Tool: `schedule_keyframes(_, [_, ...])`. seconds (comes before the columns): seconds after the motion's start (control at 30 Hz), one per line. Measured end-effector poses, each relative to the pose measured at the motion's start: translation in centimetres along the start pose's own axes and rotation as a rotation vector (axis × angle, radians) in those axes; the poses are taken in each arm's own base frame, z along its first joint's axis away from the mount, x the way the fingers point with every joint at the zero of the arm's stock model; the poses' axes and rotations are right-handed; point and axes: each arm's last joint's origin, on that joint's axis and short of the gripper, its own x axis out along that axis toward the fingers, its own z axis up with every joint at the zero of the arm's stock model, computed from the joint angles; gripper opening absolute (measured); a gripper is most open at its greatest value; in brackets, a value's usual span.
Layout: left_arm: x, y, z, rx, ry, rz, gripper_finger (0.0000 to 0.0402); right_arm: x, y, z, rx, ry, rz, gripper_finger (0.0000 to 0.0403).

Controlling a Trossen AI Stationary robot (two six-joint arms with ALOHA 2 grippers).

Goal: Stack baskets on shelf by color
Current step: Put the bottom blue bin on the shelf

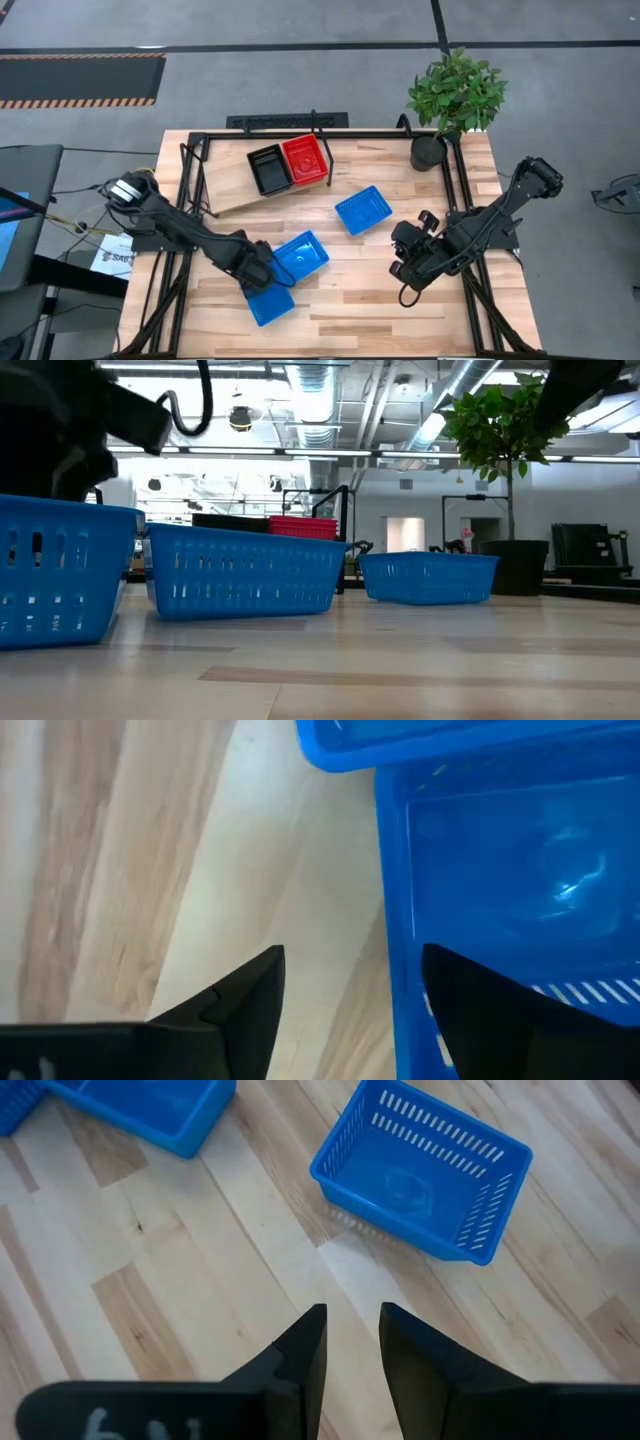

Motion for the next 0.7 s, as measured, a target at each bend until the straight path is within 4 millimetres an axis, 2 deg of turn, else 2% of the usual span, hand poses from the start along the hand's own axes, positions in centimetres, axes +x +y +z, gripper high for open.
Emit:
schedule_keyframes(0.13, [0.7,0.0,0.5,0.039,0.024,-0.006,0.0222,0.0,0.0,0.0,0.000,0.000,0.000,0.0118])
schedule_keyframes(0.23, [0.7,0.1,0.7,0.046,0.035,-0.014,0.0205,0.0,0.0,0.0,0.000,-0.001,-0.001,0.0118])
schedule_keyframes(0.33, [0.8,0.3,0.9,0.036,0.031,-0.010,0.0164,0.0,0.0,0.0,-0.001,-0.002,-0.001,0.0118])
schedule_keyframes(0.6, [1.6,0.7,0.9,0.011,0.014,-0.005,0.0019,0.0,0.0,0.0,-0.001,-0.002,-0.002,0.0118])
schedule_keyframes(0.7, [1.6,0.7,0.8,0.010,0.016,-0.013,0.0007,0.0,0.0,0.0,-0.003,-0.002,-0.002,0.0118])
